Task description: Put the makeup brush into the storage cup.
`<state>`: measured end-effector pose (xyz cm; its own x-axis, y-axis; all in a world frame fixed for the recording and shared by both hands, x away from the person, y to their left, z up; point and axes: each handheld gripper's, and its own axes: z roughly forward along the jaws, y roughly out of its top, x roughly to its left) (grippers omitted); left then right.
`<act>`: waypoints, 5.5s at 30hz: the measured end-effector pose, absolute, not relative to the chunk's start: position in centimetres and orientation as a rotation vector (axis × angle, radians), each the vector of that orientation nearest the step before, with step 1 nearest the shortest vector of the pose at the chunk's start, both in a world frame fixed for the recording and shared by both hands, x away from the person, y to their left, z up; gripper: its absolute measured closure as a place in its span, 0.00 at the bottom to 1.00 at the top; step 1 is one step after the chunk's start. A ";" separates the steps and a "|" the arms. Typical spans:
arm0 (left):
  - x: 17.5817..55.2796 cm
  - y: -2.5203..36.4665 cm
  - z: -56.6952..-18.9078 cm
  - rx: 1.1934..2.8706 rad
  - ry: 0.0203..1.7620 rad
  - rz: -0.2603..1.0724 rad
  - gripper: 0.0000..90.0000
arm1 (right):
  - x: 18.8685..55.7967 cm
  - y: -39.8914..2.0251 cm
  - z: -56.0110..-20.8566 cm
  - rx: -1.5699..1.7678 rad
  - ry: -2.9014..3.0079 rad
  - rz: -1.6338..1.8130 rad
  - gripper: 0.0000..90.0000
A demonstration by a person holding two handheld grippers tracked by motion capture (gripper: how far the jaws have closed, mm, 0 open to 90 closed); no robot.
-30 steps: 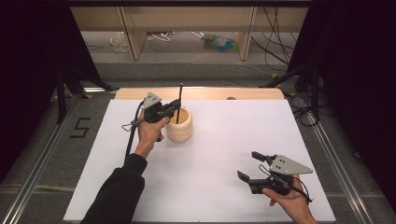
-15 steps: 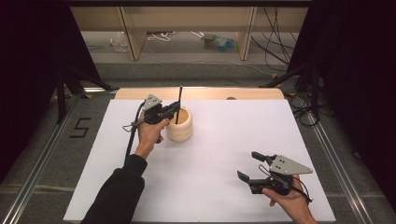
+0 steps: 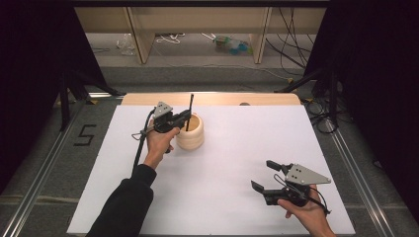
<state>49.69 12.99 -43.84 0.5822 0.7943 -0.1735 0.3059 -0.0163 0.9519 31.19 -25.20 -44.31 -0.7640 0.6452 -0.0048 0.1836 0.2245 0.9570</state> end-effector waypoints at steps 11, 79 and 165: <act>49.7 12.9 -44.0 1.616 0.957 0.498 0.85 | 31.0 -25.4 -44.1 0.783 2.136 1.511 0.19; 38.6 15.4 -42.3 1.663 0.803 0.477 0.29 | 30.9 -25.5 -43.7 0.766 2.101 1.545 0.19; 33.7 17.8 -43.4 1.690 0.695 0.542 0.19 | 30.8 -25.7 -43.8 0.790 2.110 1.522 0.18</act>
